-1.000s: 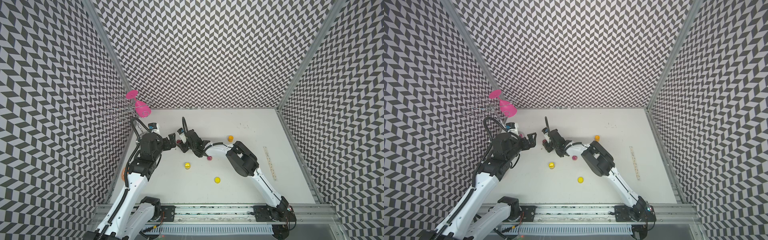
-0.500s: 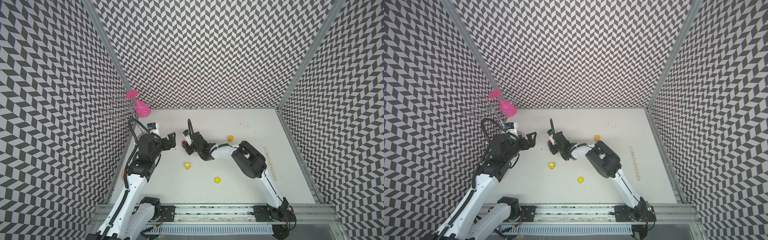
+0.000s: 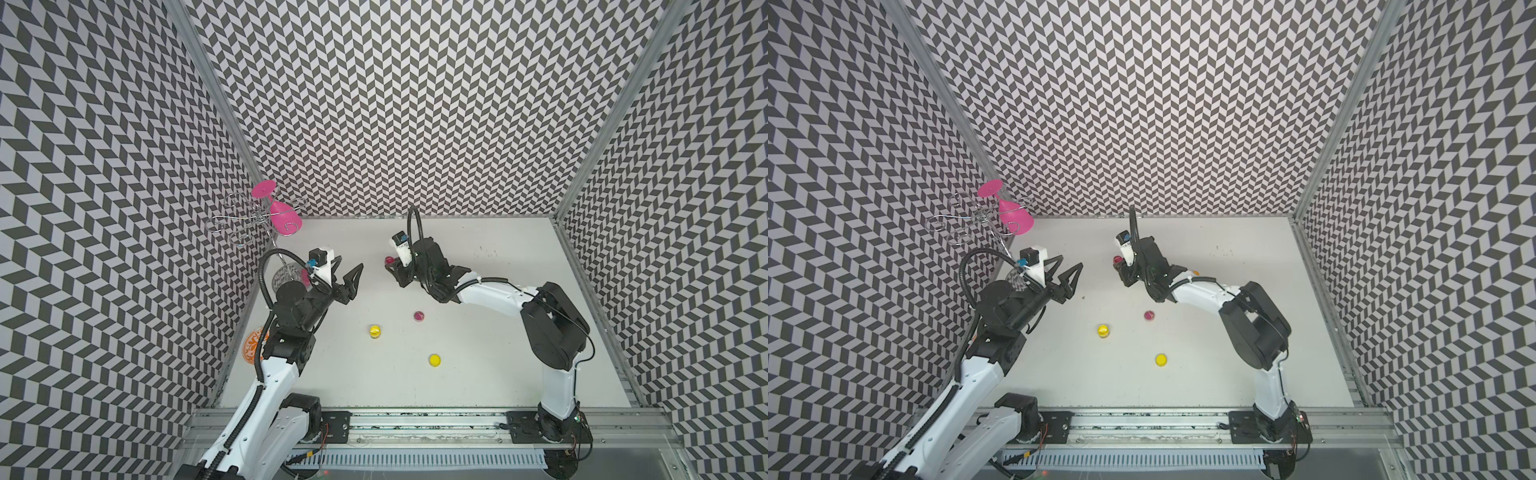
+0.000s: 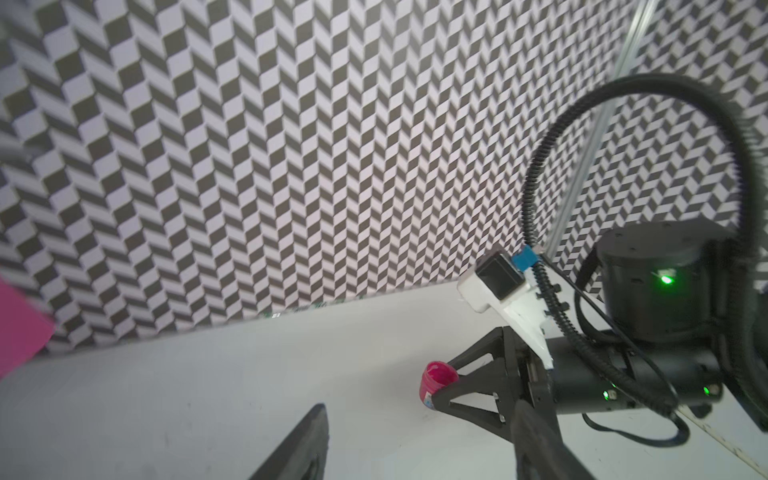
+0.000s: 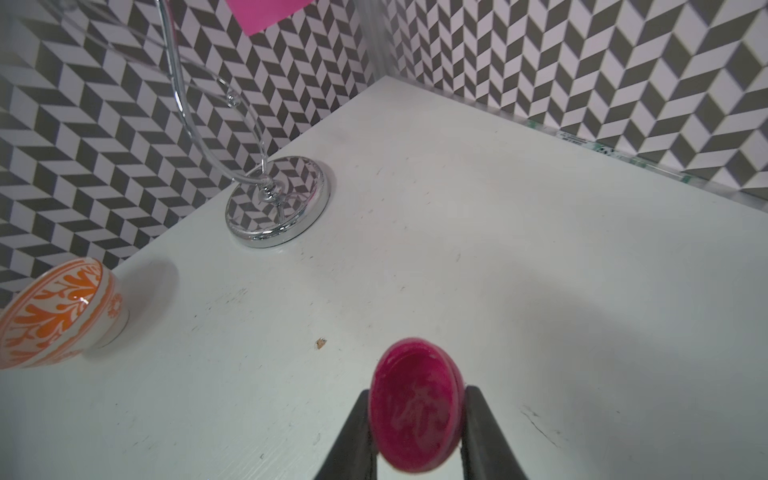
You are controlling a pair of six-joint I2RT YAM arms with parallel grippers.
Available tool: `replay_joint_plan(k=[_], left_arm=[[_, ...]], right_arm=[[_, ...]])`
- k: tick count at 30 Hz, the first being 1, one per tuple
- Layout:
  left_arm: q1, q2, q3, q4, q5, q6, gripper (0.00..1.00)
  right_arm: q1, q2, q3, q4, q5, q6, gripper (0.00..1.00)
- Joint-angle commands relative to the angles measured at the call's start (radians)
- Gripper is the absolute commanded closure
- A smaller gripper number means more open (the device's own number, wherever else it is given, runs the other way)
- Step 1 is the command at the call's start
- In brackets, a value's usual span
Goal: Close the paint jar lid
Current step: Pick up the paint jar from the center of the board.
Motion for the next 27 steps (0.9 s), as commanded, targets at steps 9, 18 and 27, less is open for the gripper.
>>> replay_joint_plan(k=[9,18,27], left_arm=[[-0.156,0.193,-0.094,0.506,0.043,0.492,0.33],[-0.169,0.322,-0.156,0.66,-0.025,0.427,0.35],[-0.182,0.355,-0.148,0.697,-0.029,0.365,0.37]], right_arm=[[-0.032,-0.17,0.011,-0.139,-0.078,0.013,0.75],[-0.029,-0.242,-0.013,-0.09,-0.182,0.058,0.74],[-0.005,-0.277,-0.03,-0.051,-0.208,0.094,0.74]])
